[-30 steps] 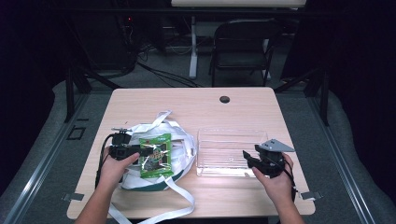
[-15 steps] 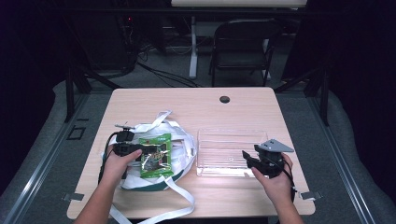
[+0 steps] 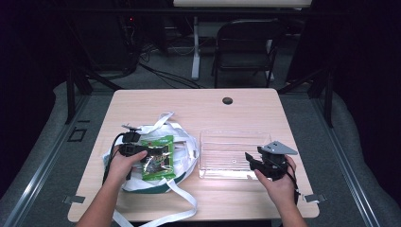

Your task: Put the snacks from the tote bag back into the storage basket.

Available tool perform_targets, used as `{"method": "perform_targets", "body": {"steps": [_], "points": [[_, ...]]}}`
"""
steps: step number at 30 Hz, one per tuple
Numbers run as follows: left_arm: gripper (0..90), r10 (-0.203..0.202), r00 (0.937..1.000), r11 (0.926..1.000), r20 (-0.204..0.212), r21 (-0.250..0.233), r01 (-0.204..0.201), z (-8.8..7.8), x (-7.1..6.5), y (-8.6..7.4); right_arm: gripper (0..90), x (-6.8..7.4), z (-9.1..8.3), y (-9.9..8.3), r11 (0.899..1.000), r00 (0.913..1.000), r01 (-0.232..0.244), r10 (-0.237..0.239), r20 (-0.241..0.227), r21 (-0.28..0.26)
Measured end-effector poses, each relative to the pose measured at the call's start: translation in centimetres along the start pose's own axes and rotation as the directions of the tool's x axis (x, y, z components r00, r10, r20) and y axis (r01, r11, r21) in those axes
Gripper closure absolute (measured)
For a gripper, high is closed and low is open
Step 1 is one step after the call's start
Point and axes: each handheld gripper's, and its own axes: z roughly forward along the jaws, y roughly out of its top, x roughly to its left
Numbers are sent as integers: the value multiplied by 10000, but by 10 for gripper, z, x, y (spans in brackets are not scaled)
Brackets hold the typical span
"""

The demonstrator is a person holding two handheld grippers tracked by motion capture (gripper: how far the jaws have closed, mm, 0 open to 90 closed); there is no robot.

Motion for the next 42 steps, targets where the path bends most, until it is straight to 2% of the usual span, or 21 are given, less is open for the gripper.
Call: {"method": "perform_targets", "body": {"steps": [7,13,26,33,41,42], "points": [[387,-70,10000,10000,69,17,70,1,1,0,456,0,0,0,10000,10000,-32,32,8,-37],[412,112,9999,9999,89,28,-113,-1,1,0,456,0,0,0,10000,10000,-26,26,-4,-41],[468,40,9997,10000,228,-26,-39,-2,-1,0,456,0,0,0,10000,10000,-53,53,-18,-56],[503,249,9992,9997,313,-57,-247,-4,-2,0,456,-1,0,-1,10000,10000,-63,64,17,-48],[536,291,9983,9994,499,-202,-281,-9,-6,-1,456,-1,0,-1,10000,10000,-62,62,8,-64],[542,402,9978,9991,525,-162,-394,-11,-6,-1,456,-1,0,-1,10000,10000,-58,58,19,-76]]}}
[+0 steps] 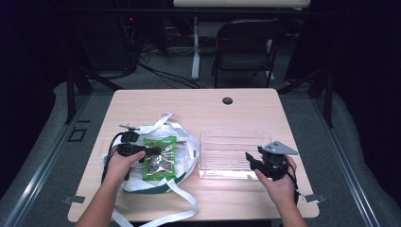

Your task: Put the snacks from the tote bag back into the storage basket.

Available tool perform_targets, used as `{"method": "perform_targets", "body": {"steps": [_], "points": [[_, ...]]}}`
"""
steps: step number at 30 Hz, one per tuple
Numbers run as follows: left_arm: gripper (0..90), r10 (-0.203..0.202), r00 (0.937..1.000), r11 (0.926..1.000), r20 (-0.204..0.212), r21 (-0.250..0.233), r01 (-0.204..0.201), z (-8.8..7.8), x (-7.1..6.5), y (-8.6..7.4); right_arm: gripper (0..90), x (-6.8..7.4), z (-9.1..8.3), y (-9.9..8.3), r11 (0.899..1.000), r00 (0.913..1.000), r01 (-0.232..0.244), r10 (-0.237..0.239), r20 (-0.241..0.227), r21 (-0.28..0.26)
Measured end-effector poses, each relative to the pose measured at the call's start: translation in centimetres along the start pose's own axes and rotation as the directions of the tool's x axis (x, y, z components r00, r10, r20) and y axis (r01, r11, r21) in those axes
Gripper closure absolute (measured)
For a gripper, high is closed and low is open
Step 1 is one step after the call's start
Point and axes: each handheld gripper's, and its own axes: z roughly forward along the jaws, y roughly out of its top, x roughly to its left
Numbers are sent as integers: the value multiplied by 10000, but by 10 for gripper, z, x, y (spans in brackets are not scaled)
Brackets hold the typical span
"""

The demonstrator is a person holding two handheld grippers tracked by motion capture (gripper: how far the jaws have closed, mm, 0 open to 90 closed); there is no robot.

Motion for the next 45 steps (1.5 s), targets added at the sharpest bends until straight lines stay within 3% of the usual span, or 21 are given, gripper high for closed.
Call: {"method": "perform_targets", "body": {"steps": [17,45], "points": [[600,637,9974,9979,342,-115,-633,-10,-10,-3,457,0,0,1,10000,10000,-2,2,-36,-45],[631,1805,9789,9834,958,-379,-1777,-23,-19,-10,456,0,2,2,10000,10000,38,-38,-59,-38]]}}
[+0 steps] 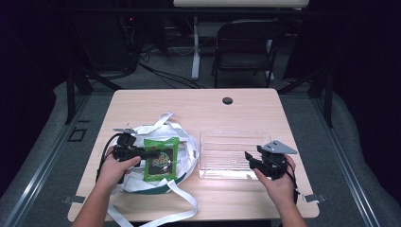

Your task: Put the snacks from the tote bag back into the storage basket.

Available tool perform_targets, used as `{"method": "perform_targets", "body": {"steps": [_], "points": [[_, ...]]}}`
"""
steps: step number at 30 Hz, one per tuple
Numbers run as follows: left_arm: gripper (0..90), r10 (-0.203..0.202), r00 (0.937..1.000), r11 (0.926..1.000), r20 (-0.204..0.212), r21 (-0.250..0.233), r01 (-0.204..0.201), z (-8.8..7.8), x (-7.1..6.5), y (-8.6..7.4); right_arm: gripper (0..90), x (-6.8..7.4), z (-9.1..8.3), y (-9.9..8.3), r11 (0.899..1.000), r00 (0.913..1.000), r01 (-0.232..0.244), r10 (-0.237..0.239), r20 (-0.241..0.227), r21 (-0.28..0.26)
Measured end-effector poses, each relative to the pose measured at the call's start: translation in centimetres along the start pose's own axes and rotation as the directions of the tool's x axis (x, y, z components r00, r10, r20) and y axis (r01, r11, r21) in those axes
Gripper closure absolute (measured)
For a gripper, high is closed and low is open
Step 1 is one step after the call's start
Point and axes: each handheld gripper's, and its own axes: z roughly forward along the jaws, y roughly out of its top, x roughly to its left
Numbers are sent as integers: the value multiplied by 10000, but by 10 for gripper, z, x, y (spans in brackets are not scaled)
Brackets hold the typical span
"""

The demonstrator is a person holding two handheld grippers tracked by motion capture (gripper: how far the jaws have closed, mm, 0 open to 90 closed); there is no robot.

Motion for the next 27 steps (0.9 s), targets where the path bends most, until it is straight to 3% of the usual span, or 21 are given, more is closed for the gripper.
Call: {"method": "perform_targets", "body": {"steps": [22,27], "points": [[700,286,9969,9996,731,-46,-284,-8,6,-1,456,-2,2,-1,9999,10000,-70,70,-18,87],[707,273,9972,9996,700,-97,-267,-10,7,-1,457,-2,2,-1,9999,10000,-77,76,16,89]]}}
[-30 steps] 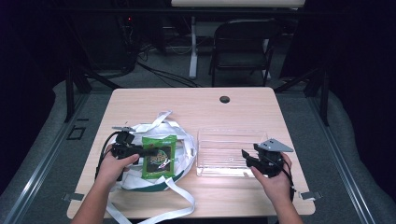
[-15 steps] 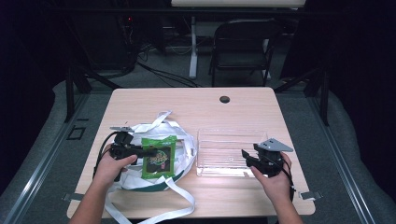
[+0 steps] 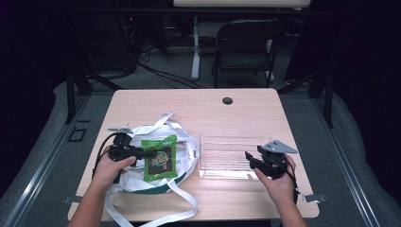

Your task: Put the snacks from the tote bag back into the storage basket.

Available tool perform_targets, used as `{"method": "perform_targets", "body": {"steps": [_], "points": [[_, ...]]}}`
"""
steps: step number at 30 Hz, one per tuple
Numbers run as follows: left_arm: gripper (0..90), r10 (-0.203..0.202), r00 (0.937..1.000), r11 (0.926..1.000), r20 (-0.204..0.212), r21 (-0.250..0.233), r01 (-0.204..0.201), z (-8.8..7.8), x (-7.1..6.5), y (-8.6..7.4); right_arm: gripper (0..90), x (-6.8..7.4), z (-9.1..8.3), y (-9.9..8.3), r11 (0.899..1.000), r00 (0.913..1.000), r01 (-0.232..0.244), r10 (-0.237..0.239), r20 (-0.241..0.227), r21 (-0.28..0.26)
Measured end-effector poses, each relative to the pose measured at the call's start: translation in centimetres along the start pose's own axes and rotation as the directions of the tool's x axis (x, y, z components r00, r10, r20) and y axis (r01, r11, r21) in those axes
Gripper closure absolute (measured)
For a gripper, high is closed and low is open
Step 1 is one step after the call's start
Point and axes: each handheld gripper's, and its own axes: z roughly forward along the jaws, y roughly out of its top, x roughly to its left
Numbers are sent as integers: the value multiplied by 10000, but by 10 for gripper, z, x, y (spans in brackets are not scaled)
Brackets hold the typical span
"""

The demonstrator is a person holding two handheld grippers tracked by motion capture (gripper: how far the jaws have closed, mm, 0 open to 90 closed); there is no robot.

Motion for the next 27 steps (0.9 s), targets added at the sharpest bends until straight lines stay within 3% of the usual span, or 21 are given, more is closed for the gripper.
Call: {"method": "perform_targets", "body": {"steps": [5,19,27], "points": [[711,84,9999,9999,-134,-64,-85,-2,-1,0,457,0,-1,0,10000,10000,-8,8,-12,-20],[719,286,9980,9960,-559,-833,-332,-14,-7,4,457,0,-1,0,10000,10000,6,-6,-47,-85],[719,540,9951,9939,-828,-914,-616,-18,-12,8,461,2,-3,2,9997,9999,145,-143,95,-201]]}}
